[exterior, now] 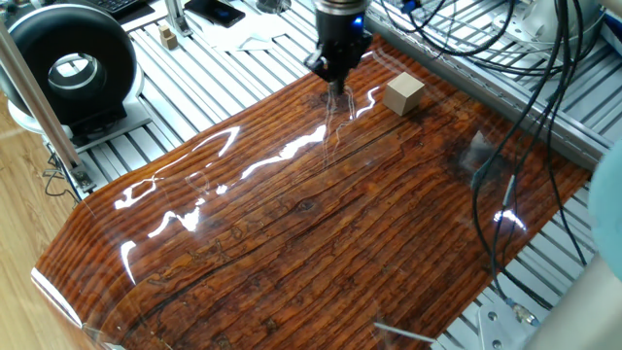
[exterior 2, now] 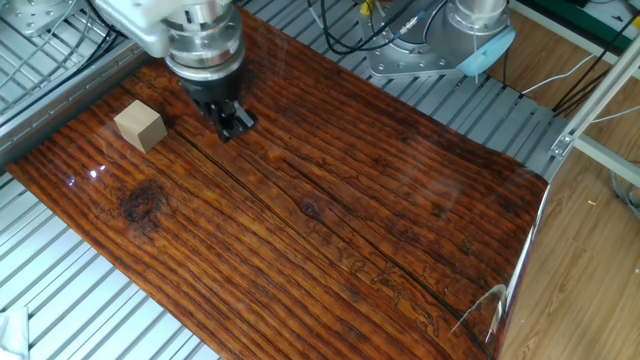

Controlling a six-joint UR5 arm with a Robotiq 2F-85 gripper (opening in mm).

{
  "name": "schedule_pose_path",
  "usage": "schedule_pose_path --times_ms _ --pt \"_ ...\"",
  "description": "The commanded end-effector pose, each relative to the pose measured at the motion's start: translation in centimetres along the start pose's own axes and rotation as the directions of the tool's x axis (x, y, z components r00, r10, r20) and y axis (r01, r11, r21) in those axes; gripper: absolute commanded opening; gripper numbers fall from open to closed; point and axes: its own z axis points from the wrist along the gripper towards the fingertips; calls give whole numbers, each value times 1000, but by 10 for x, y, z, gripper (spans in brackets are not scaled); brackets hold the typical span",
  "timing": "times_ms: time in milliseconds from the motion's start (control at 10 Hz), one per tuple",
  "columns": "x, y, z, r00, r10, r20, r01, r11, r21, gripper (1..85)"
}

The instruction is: Use the gripper to push the small block from left to right

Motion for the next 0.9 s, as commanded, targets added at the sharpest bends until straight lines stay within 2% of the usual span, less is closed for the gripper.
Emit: schedule_pose_path --times_ms 0,200,400,700,800 --pt "-3 -52 20 998 -56 -4 56 998 -18 10" --pt "-9 -95 30 994 -112 8 112 994 -12 10" --pt "-17 -142 40 984 -171 38 170 985 30 10" --pt "-33 -186 36 960 -275 46 273 961 40 10" --pt "-37 -194 37 953 -299 51 297 954 46 10"
